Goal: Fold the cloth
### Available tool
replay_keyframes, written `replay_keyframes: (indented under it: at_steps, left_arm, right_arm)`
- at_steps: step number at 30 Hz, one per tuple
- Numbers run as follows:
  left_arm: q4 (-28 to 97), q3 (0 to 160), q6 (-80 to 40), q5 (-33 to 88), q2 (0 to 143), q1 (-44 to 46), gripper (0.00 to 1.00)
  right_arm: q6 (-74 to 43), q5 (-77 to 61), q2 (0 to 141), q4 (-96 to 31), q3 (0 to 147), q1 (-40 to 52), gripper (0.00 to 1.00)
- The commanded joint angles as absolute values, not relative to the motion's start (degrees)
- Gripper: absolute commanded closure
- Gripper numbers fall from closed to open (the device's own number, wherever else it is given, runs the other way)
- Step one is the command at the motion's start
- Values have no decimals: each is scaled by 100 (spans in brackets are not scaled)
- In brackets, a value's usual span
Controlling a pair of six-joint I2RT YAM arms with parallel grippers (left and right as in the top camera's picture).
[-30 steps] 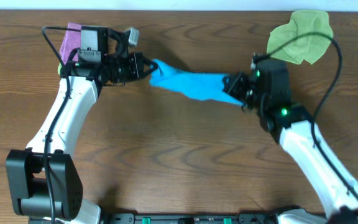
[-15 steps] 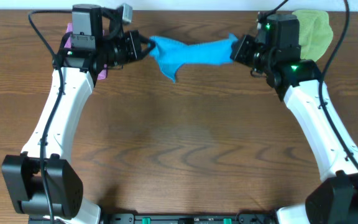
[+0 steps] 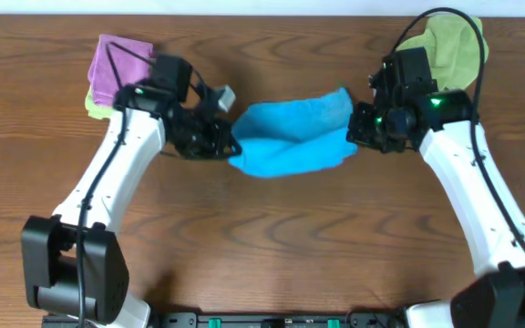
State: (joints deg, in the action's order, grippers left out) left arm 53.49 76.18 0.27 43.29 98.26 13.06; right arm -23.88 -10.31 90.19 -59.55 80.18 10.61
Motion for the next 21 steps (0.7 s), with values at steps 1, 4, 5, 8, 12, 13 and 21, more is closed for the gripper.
replay_keyframes:
  at_steps: [1,4,5,8,12,13,21]
  left_arm:
    - [5395,7203,193,4351,9889,1317,94]
    - [5437,6934,357,4683,9887,1321,94]
    - [5461,6901,395,4759,9887,1321,94]
    - [5485,6893,432,4960,9887,1385,94]
    - [5529,6855,432,5085,9889,1793,94]
    - [5540,6823,432,5083,9889,1885,94]
    - [5594,6053,526,4984,9887,2145,94]
  right_arm:
    - [-2029,-722,8547,-6180,7931,1046,99]
    - [-2029,-727,8184,-6292,7435,1048,99]
    - [-2036,-729,8088,-6276,7214,1048,99]
    - [-2285,-727,7854,-6254,6536,1072,99]
    - [-2696,-574,7478,-6222,5872,1081,99]
    - [-2794,-491,7408,-6259,5795,1081,98]
    - [-3306,-427,6958,-6462,4877,1081,98]
